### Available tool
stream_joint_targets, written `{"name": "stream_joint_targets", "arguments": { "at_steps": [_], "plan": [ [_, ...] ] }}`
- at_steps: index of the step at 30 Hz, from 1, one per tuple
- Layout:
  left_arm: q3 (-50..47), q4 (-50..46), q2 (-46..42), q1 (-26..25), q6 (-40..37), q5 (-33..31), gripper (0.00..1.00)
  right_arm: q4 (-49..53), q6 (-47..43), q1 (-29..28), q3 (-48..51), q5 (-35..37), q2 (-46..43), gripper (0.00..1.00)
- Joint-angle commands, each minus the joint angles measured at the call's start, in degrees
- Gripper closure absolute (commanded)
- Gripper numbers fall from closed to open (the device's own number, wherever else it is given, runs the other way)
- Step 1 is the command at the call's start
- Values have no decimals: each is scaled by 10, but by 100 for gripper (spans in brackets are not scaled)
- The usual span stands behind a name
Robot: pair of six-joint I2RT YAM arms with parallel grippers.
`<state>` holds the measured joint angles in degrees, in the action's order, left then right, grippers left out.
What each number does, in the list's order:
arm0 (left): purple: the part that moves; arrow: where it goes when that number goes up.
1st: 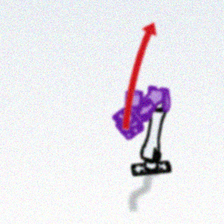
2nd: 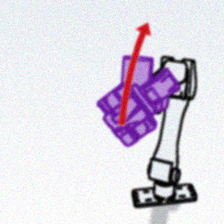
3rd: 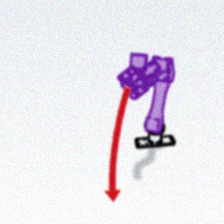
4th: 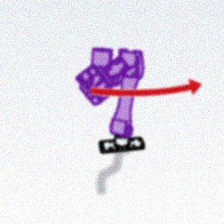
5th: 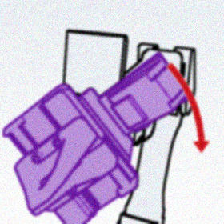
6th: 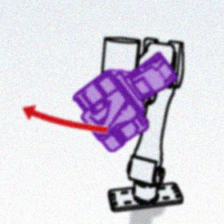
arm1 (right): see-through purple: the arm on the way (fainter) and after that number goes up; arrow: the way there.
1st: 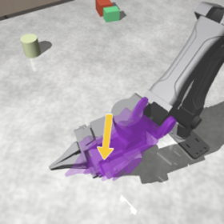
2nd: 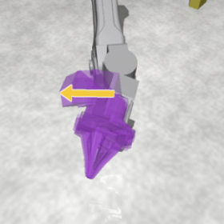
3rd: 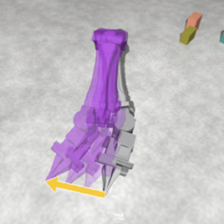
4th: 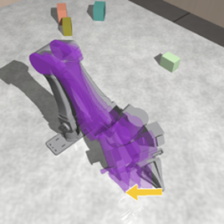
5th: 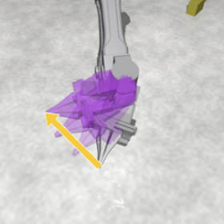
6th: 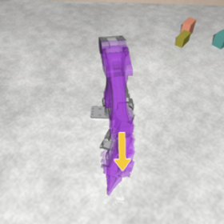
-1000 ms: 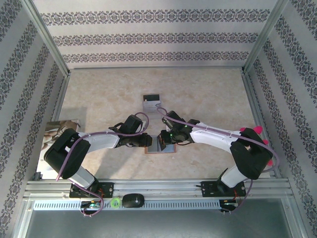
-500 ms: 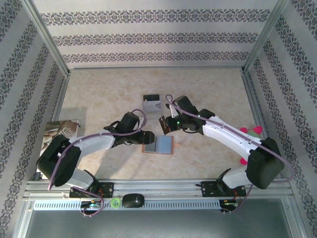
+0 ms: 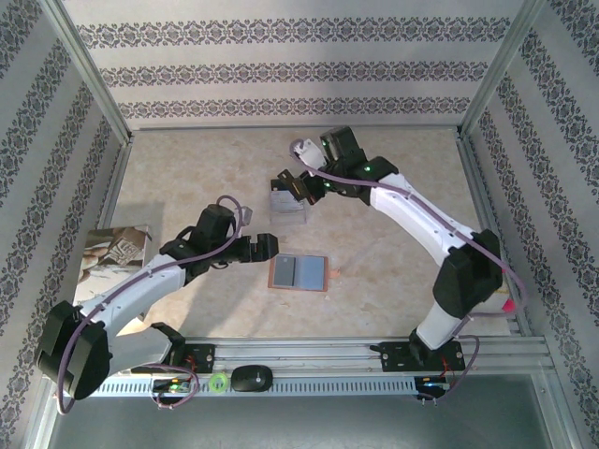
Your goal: Take the credit cards out of the card holder
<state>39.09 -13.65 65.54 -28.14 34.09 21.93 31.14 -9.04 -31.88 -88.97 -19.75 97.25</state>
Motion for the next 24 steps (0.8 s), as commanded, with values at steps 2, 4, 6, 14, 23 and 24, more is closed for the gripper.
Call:
{"name": "stream_joint_targets", "arguments": {
  "at_steps": [2,4,6,14,23,24],
  "plan": [
    [-11,-67,-24,15,3,-36,0,104,-158,6,-114,-49,54,100],
    [-13,-72,-29,20,7,-40,0,152,-202,8,-168,-42,91,100],
    [-13,-77,-32,22,10,-48,0,186,-236,10,-212,-27,124,100],
    [1,-98,-20,37,2,-61,0,290,-342,16,-378,31,250,100],
    [9,-96,11,60,-8,-52,0,319,-399,20,-483,60,345,100],
    [9,-91,17,62,-7,-46,0,318,-400,20,-485,60,350,100]
  ]
}}
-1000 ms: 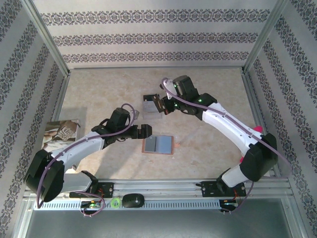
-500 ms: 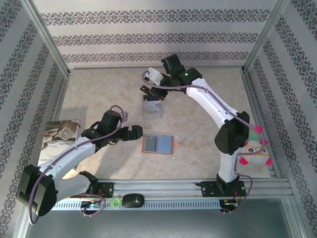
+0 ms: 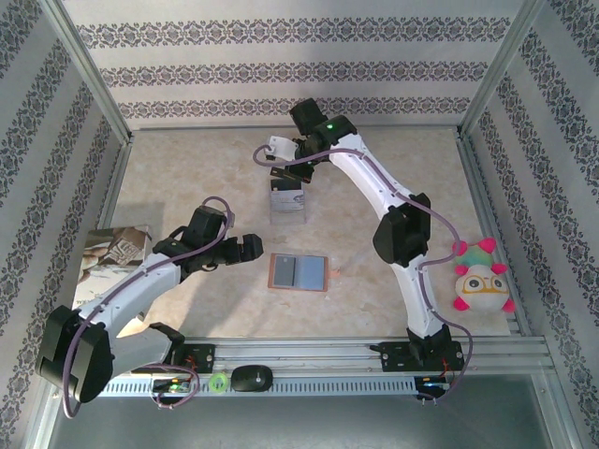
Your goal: Take the credit cards out of the card holder
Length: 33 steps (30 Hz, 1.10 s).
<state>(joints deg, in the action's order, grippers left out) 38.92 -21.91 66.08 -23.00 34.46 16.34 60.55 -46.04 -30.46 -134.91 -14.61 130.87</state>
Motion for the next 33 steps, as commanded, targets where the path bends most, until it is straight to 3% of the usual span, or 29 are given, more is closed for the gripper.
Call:
{"name": "stream_joint_targets", "arguments": {
  "at_steps": [1,14,33],
  "plan": [
    [10,-5,17,13,-11,13,0,23,-30,7,-26,6,18,100],
    [6,15,49,22,-10,26,0,-39,-46,8,0,46,34,100],
    [6,19,70,28,-10,34,0,-88,-79,5,61,34,28,100]
  ]
}}
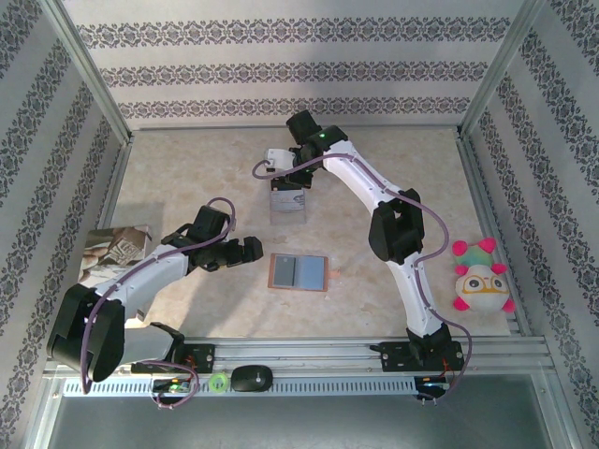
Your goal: Take the credit cards out of the card holder
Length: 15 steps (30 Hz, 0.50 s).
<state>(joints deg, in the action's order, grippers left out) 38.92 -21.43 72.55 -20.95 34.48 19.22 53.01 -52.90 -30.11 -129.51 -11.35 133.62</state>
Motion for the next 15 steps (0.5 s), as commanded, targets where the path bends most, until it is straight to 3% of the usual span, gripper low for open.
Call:
{"name": "stream_joint_targets", "arguments": {
  "at_steps": [1,15],
  "plan": [
    [6,16,7,8,-9,7,0,-14,-11,1,7,4,1,100],
    [0,26,15,11,-12,16,0,-36,-12,-4,29,15,7,100]
  ]
}}
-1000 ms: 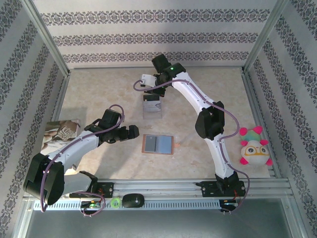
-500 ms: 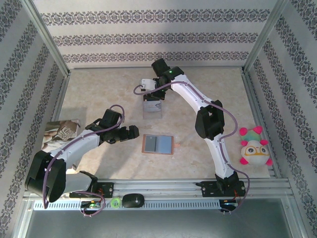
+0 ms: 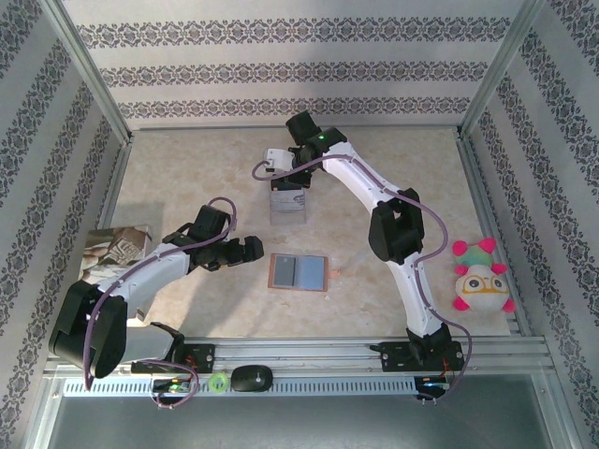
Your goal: Take the credit cards out of the card holder
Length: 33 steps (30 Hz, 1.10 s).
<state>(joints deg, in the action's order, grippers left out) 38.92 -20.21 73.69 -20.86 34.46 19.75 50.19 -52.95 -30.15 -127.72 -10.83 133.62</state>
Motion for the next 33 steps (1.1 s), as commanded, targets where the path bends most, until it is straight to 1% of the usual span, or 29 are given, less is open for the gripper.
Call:
{"name": "stream_joint_targets", "arguments": {
  "at_steps": [1,3,8,11,13,16,19,22,26,28,29,33],
  "plan": [
    [0,14,3,10,-11,11,0,-12,-10,-3,16,14,7,100],
    [-2,17,2,10,-11,11,0,-20,-10,-3,21,19,7,96],
    [-3,24,6,12,-10,17,0,-76,23,-1,28,30,-1,72],
    [-5,26,7,11,-8,17,0,-120,53,2,30,27,-14,66],
    [-7,27,5,12,-7,15,0,-158,78,1,41,28,-28,65],
    [-10,32,-3,12,-3,14,0,-208,129,1,68,-1,-61,64],
    [-14,39,-15,12,2,8,0,-253,207,-1,97,-35,-96,60],
    [-23,59,-35,13,12,-3,1,-293,328,-2,128,-60,-130,58],
    [-46,102,-61,19,26,2,0,-353,515,-3,208,-52,-182,56],
    [-56,118,-65,22,31,10,0,-372,588,-5,264,-63,-213,55],
    [-63,127,-67,23,34,15,0,-373,628,-9,294,-47,-230,54],
    [-90,164,-74,29,47,32,0,-343,714,-25,409,-17,-293,53]
  ]
}}
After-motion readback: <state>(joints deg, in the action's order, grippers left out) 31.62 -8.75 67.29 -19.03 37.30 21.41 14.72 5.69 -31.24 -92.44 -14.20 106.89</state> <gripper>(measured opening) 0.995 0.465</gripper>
